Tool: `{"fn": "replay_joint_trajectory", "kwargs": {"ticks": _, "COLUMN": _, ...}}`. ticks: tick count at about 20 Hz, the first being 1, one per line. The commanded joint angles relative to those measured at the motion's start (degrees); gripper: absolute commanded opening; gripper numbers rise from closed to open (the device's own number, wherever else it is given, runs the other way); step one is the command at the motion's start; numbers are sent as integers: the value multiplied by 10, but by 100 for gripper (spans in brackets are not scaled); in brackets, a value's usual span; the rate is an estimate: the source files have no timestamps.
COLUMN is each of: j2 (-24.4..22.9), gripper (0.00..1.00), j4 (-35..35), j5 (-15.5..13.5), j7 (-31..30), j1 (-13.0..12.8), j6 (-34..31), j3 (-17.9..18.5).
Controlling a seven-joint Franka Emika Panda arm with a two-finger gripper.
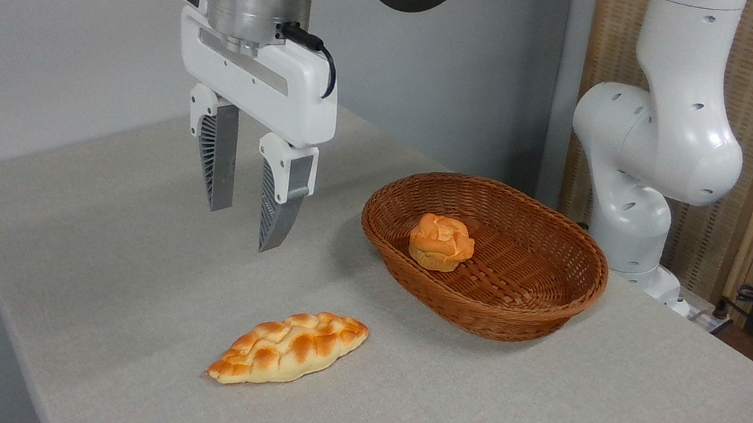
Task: Put bread into the basket
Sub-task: 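Move the open gripper toward the braided bread roll on the table, then lower the gripper onto the middle of the braided bread roll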
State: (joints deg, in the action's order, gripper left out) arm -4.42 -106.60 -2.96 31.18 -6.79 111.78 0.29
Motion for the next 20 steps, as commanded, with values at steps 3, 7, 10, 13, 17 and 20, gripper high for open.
{"fn": "replay_joint_trajectory", "kwargs": {"ticks": 3, "j2": 2, "gripper": 100, "j4": 3, "j5": -10, "j7": 13, "j1": 6, "j6": -12, "j3": -1}}
{"fn": "replay_joint_trajectory", "kwargs": {"ticks": 7, "j2": 5, "gripper": 100, "j4": -19, "j5": -11, "j7": 58, "j1": 6, "j6": -10, "j3": 1}}
{"fn": "replay_joint_trajectory", "kwargs": {"ticks": 10, "j2": 19, "gripper": 100, "j4": -30, "j5": -10, "j7": 153, "j1": 10, "j6": -10, "j3": 9}}
{"fn": "replay_joint_trajectory", "kwargs": {"ticks": 13, "j2": 33, "gripper": 100, "j4": -34, "j5": -11, "j7": 199, "j1": 10, "j6": -10, "j3": 28}}
{"fn": "replay_joint_trajectory", "kwargs": {"ticks": 17, "j2": 70, "gripper": 100, "j4": -35, "j5": -10, "j7": 240, "j1": 10, "j6": -9, "j3": 33}}
{"fn": "replay_joint_trajectory", "kwargs": {"ticks": 20, "j2": 90, "gripper": 100, "j4": -35, "j5": -10, "j7": 245, "j1": 10, "j6": -9, "j3": 32}}
